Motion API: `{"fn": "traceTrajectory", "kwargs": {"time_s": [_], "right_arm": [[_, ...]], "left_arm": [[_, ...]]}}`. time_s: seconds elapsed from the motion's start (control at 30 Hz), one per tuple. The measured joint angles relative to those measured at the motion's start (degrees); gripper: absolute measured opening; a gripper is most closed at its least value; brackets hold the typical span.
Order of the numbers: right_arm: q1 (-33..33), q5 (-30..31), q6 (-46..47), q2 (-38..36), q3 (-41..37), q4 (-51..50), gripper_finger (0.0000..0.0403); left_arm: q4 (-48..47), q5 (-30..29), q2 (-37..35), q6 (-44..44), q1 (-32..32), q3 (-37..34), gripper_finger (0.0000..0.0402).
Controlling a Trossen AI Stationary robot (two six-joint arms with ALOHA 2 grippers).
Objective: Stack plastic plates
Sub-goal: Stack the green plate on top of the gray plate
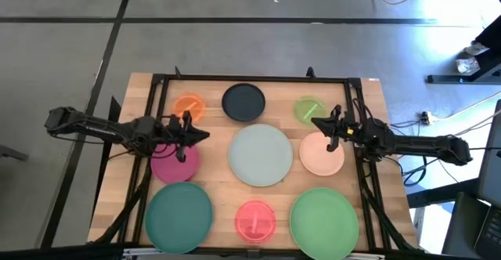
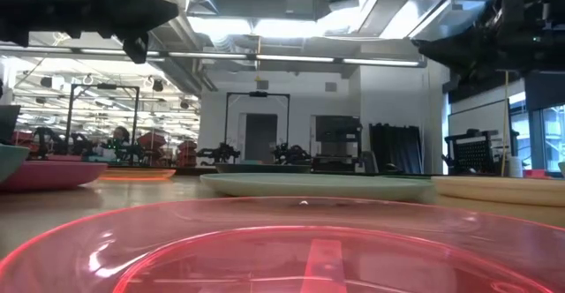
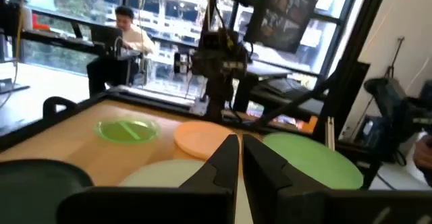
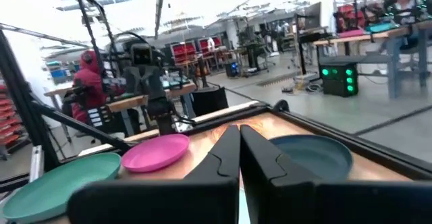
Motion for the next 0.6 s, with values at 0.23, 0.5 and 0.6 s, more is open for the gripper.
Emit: {"fn": "traceTrajectory", "kwargs": {"time_s": [0.23, 0.5, 0.6], "right_arm": [[0.0, -1.3, -4.7, 6.0, 0.6, 10.3, 0.0001], [0.0, -2.9, -7.8, 9.3, 3.2, 10.9, 0.0001], [0.0, -2.9, -7.8, 9.9, 3.3, 11.0, 0.0001]], "left_arm": [[-0.8, -0.2, 2.2, -4.1, -2.2, 0.0, 0.0048], [-11.1, 0.3, 7.0, -2.5, -6.2, 9.0, 0.012], [-17.9, 0.6, 10.2, -1.3, -8.8, 14.4, 0.0128]]}}
